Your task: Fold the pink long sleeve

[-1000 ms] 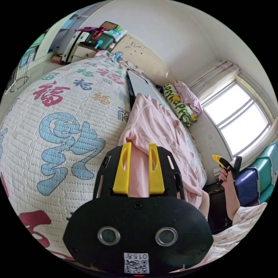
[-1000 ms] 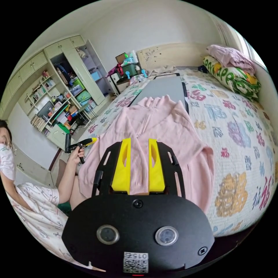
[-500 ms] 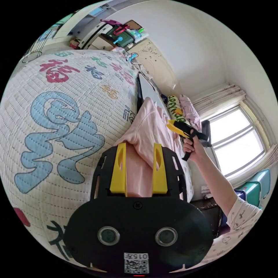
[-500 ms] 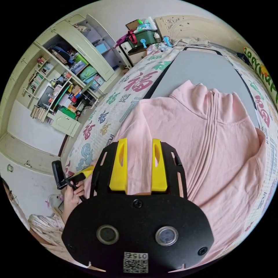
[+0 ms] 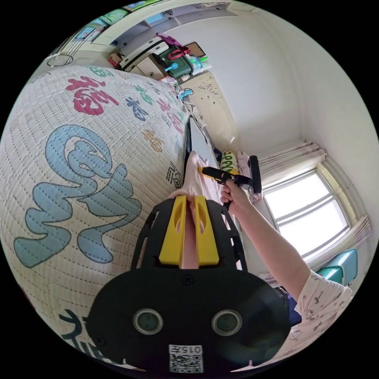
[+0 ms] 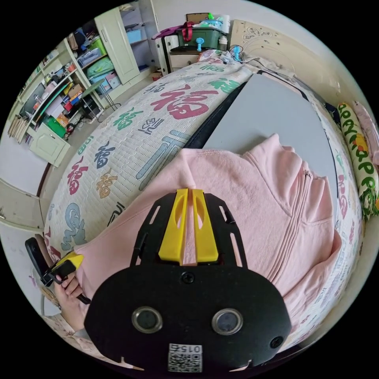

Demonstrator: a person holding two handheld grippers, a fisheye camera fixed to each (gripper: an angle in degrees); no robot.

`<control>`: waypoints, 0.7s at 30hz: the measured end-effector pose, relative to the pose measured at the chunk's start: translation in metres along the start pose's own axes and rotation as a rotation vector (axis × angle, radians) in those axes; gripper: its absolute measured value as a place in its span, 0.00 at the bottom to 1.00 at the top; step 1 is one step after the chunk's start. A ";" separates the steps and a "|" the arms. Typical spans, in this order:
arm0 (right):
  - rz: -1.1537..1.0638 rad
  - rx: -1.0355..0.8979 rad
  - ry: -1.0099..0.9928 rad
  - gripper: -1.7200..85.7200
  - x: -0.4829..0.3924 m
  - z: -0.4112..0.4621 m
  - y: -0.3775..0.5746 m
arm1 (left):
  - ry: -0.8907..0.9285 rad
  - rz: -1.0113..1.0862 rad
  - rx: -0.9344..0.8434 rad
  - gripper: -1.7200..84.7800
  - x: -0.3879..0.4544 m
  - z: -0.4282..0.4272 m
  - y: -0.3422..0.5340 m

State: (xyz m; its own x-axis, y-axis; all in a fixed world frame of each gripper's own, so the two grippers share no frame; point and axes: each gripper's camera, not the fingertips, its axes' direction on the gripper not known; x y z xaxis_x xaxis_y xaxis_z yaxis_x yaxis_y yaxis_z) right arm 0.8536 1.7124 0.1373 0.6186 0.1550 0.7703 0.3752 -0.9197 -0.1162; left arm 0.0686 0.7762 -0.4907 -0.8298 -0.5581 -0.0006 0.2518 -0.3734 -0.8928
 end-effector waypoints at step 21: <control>0.190 0.093 -0.148 0.10 0.059 -0.265 0.390 | 0.027 0.209 -0.008 0.02 0.158 0.033 -0.010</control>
State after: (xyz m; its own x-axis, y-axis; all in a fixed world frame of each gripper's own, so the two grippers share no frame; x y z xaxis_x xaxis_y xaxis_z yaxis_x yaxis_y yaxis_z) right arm 0.8535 1.2672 0.3034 0.7758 0.0406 0.6297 0.3007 -0.9011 -0.3124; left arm -0.0485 0.6672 -0.4667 -0.7731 -0.6027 -0.1978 0.4159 -0.2461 -0.8755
